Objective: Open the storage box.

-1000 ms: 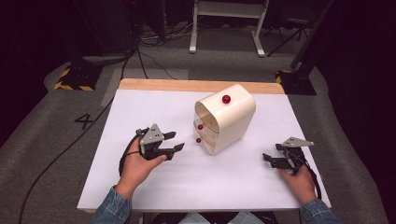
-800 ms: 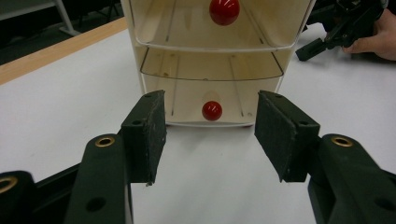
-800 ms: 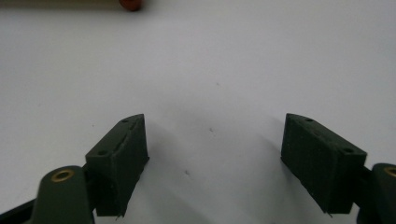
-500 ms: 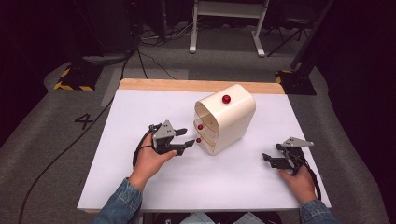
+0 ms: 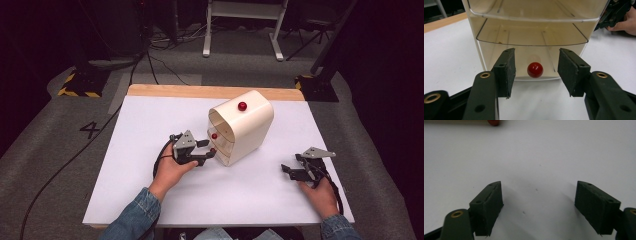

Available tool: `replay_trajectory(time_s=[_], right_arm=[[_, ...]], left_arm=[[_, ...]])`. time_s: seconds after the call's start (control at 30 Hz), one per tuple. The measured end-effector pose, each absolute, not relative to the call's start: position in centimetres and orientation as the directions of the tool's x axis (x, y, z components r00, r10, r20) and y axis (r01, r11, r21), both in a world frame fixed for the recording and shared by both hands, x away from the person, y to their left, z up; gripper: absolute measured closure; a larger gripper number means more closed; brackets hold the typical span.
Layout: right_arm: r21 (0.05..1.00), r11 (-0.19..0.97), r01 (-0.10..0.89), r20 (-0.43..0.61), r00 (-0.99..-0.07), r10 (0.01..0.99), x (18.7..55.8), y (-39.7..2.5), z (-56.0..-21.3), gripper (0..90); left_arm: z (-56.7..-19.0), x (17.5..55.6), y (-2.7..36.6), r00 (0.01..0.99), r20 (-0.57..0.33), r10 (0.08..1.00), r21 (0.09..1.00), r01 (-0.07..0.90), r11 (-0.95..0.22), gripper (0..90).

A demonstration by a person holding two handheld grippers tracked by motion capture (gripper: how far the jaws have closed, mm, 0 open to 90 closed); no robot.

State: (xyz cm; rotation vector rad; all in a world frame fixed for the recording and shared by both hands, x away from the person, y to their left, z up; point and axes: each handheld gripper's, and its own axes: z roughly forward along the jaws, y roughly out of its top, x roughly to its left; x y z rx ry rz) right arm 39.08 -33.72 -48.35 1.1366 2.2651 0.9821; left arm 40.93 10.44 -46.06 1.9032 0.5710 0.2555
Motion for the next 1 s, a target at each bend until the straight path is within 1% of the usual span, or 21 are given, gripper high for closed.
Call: replay_trajectory(time_s=[0.13,0.33,0.43,0.5,0.6,1.0], right_arm=[[0.747,0.418,0.516,-0.057,-0.577,0.815,39.08,-33.72,-48.35,22.7],[0.748,0.419,0.516,-0.058,-0.577,0.815,39.07,-33.71,-48.35,22.7],[0.748,0.418,0.516,-0.058,-0.577,0.815,39.07,-33.71,-48.35,22.7],[0.748,0.419,0.515,-0.059,-0.577,0.815,39.07,-33.71,-48.35,22.7],[0.748,0.419,0.515,-0.060,-0.577,0.815,39.07,-33.71,-48.35,22.7],[0.748,0.419,0.516,-0.058,-0.577,0.815,39.07,-33.71,-48.35,22.7]], left_arm=[[-46.48,41.05,10.13,0.862,-0.089,0.499,0.905,0.279,-0.321,52.0],[-46.92,41.26,9.99,0.846,-0.099,0.524,0.890,0.311,-0.334,60.2],[-46.95,41.35,10.01,0.844,-0.081,0.531,0.888,0.303,-0.347,63.7],[-46.98,41.33,9.93,0.842,-0.101,0.530,0.882,0.323,-0.344,64.7],[-46.96,41.23,9.83,0.848,-0.108,0.518,0.878,0.326,-0.351,72.1],[-46.65,41.04,9.76,0.845,-0.088,0.528,0.874,0.320,-0.366,73.4]])
